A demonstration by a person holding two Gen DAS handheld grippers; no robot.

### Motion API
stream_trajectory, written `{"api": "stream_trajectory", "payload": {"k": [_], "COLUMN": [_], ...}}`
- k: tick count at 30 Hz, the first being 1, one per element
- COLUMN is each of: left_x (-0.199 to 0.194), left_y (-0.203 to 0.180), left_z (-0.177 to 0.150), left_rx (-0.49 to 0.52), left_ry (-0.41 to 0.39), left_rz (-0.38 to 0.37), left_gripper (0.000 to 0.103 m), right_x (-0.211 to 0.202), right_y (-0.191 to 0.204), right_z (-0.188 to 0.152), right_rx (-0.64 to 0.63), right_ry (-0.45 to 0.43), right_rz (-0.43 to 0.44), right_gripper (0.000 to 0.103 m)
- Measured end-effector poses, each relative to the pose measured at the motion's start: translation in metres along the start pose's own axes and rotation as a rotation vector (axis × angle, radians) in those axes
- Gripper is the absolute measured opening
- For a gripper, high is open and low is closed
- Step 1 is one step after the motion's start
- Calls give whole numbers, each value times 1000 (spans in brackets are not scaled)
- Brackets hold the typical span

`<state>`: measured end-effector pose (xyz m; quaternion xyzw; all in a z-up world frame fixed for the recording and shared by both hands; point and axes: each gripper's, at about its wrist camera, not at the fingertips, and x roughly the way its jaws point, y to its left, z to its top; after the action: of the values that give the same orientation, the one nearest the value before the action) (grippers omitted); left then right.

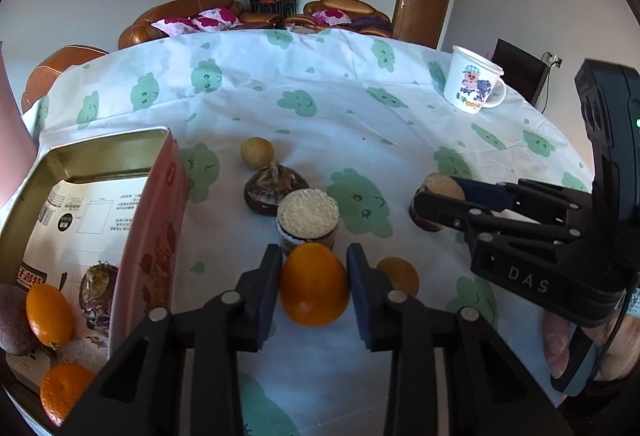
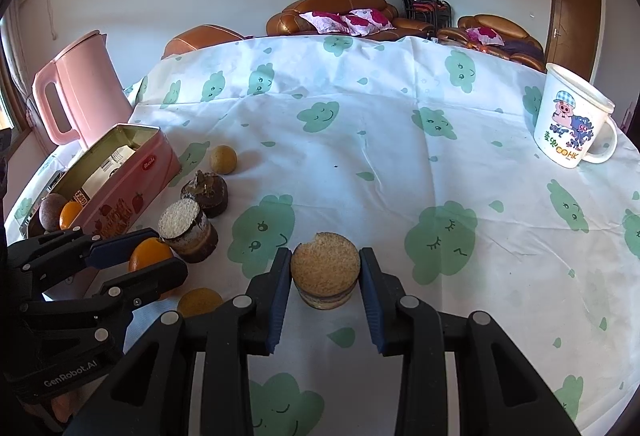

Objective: Organize fruits
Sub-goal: 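Lift the tan cake with the right tool while the left tool lifts the orange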

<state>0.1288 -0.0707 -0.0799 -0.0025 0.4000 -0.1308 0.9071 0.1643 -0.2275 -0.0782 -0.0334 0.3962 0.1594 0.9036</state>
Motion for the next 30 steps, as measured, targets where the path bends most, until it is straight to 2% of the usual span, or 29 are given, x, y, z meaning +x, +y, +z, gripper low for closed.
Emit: {"api": "stream_trajectory", "payload": {"k": [8, 20, 30], "left_x": [-9, -28, -36], "left_y": [9, 6, 5], "left_z": [0, -1, -3], "left_rx": [-48, -26, -20], "left_ry": [-47, -158, -205], "left_rz": [-8, 25, 47], "left_gripper": [32, 32, 32], "right_x": [-12, -28, -38], "right_y": [2, 8, 9], "right_z": [-1, -4, -6], "right_rx": [-9, -49, -66], "right_ry": [-59, -143, -203], "right_rz": [35, 81, 100], "right_gripper": [35, 35, 35]}}
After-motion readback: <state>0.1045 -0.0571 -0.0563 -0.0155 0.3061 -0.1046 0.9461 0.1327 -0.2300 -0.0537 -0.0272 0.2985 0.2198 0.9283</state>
